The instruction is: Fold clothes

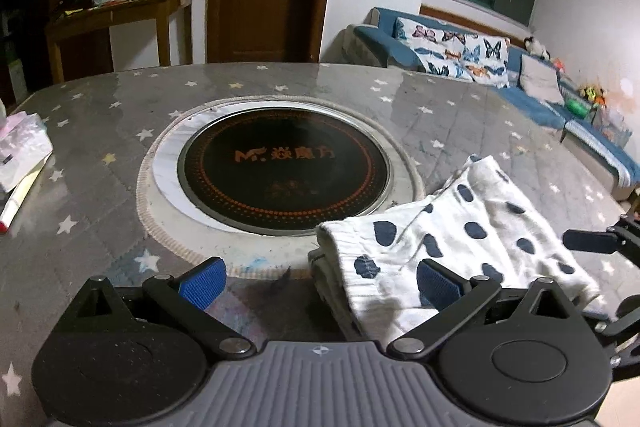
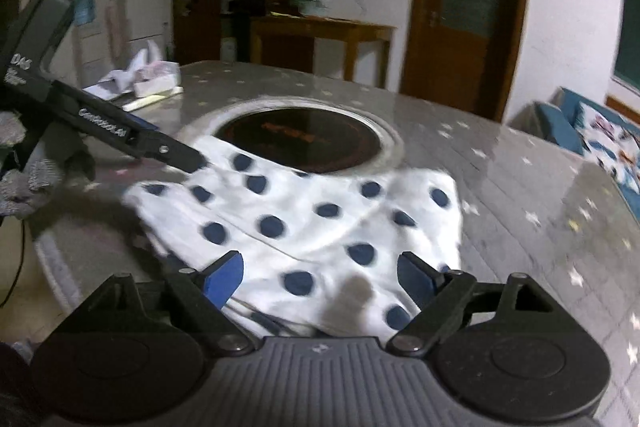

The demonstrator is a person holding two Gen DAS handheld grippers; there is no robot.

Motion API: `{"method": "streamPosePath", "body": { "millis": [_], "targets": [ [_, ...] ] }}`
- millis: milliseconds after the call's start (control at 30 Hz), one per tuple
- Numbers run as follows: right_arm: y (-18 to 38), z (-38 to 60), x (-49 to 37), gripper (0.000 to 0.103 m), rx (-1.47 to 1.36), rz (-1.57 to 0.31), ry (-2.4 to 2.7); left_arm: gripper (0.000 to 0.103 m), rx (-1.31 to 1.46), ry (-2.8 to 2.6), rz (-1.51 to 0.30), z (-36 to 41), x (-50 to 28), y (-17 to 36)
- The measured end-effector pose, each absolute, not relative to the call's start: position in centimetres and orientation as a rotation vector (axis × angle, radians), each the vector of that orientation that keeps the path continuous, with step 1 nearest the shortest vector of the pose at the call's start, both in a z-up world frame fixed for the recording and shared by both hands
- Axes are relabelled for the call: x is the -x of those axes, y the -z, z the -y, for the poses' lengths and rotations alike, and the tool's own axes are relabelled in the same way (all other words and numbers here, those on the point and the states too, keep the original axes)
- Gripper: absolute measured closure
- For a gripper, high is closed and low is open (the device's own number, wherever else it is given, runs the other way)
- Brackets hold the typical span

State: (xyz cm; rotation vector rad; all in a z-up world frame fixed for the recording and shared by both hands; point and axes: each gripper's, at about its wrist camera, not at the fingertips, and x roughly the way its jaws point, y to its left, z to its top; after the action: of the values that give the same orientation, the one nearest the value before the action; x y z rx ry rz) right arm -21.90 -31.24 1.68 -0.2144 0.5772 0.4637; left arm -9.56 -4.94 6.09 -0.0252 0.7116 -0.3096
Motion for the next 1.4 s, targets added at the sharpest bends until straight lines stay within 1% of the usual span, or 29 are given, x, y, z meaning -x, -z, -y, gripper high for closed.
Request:
{"method": "streamPosePath", "body": {
  "millis": [133, 333, 533, 767, 867, 967, 1000, 1033, 1067, 1100, 1133, 1167, 1200, 1400],
  "targets": [
    [-2.1, 30.3, 22.4, 0.017, 0.205, -0.568, -0.509, 0.001, 0.036, 0.376, -0.674, 3.7, 11.7, -7.1],
    [-2.3, 29.1, 23.0, 0.018, 0.261, -0.565, -0.544, 0.012, -0.084, 0.449, -0.678, 3.0, 15.0, -6.5],
    [-2.0, 26.6, 22.9, 0.018, 0.352, -0.564, -0.612, 0.012, -0.149, 0.466, -0.697, 3.8, 16.2, -5.2],
    [0.4, 21.7, 22.9, 0.019, 0.647, -0.547, -0.647, 0.012, -0.072, 0.439, -0.712, 2.4, 15.7, -5.3],
    [0.8, 20.4, 23.1, 0.027, 0.748, -0.514, -0.653, 0.012, 0.005, 0.408, -0.728, 1.3, 15.0, -5.6],
    [0.9, 19.5, 23.3, 0.045, 0.817, -0.475, -0.655, 0.011, 0.112, 0.390, -0.747, 0.6, 14.1, -5.8],
    [1.0, 19.2, 23.4, 0.054, 0.834, -0.465, -0.661, 0.010, 0.150, 0.385, -0.755, 0.3, 13.7, -5.9],
    [1.1, 19.0, 23.6, 0.060, 0.844, -0.457, -0.666, 0.009, 0.193, 0.382, -0.766, 0.2, 13.4, -5.9],
    [1.1, 18.9, 23.8, 0.062, 0.851, -0.447, -0.670, 0.007, 0.239, 0.381, -0.780, 0.0, 13.0, -5.8],
    [1.0, 18.8, 23.9, 0.070, 0.845, -0.444, -0.673, 0.006, 0.284, 0.380, -0.792, -0.2, 12.6, -5.7],
    [0.9, 18.9, 24.0, 0.073, 0.831, -0.443, -0.677, 0.005, 0.329, 0.381, -0.803, -0.3, 12.3, -5.6],
    [0.7, 19.0, 23.9, 0.075, 0.808, -0.447, -0.677, 0.004, 0.373, 0.386, -0.812, -0.4, 12.0, -5.5],
    [0.5, 19.2, 23.7, 0.078, 0.777, -0.455, -0.679, 0.003, 0.413, 0.392, -0.820, -0.4, 11.7, -5.3],
    [-1.0, 20.5, 22.8, 0.083, 0.615, -0.475, -0.686, 0.002, 0.612, 0.447, -0.893, 0.6, 10.4, -4.2]
  ]
}}
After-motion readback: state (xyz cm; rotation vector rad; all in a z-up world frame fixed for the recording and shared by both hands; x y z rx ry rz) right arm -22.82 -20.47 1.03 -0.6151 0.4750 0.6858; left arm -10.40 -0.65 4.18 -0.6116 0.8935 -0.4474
